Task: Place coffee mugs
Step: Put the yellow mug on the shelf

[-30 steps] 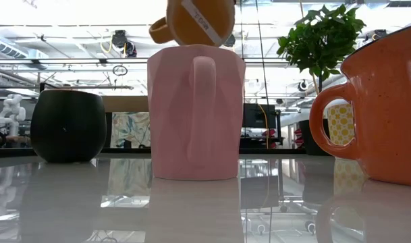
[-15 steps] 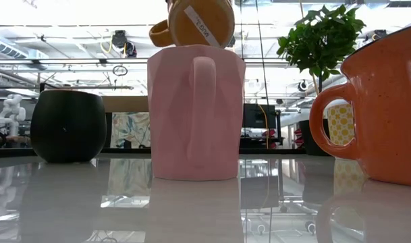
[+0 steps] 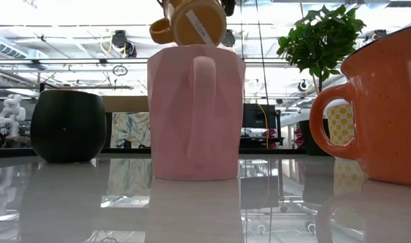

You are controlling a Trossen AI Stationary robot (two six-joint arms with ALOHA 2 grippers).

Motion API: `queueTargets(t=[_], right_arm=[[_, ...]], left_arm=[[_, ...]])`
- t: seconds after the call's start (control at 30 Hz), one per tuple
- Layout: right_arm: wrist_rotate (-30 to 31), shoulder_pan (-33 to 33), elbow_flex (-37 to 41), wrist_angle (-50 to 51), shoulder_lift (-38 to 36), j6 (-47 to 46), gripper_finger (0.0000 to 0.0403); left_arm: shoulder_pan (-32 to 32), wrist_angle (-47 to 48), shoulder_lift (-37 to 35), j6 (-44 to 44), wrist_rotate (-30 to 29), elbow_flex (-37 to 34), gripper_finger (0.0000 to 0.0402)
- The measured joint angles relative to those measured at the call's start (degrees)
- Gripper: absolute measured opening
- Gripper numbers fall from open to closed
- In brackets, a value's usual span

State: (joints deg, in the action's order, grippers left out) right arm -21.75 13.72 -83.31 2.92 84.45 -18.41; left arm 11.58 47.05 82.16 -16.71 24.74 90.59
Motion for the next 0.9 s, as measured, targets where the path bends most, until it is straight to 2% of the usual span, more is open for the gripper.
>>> queueTargets(t=[0.23, 0.4, 0.7, 0.9], right_arm=[[7.09, 3.18, 0.00, 0.12, -0.91, -0.04, 0.0222], [12.91, 5.10, -0.02, 0.18, -1.93, -0.02, 0.0222], [13.07, 6.51, -0.02, 0.81, -2.28, -0.02, 0.0222], [13.00, 6.51, -0.02, 2.80, -2.29, -0.85, 0.0222]], left_arm=[[4.24, 2.72, -3.53, -1.07, -2.26, 0.04, 0.0014], [6.50, 7.78, -4.48, -5.07, -5.30, 0.04, 0.0014], [12.25, 10.72, -5.18, -9.69, -9.94, 0.04, 0.0014], [17.03, 11.69, -5.39, -12.04, -16.44, 0.04, 0.0014]])
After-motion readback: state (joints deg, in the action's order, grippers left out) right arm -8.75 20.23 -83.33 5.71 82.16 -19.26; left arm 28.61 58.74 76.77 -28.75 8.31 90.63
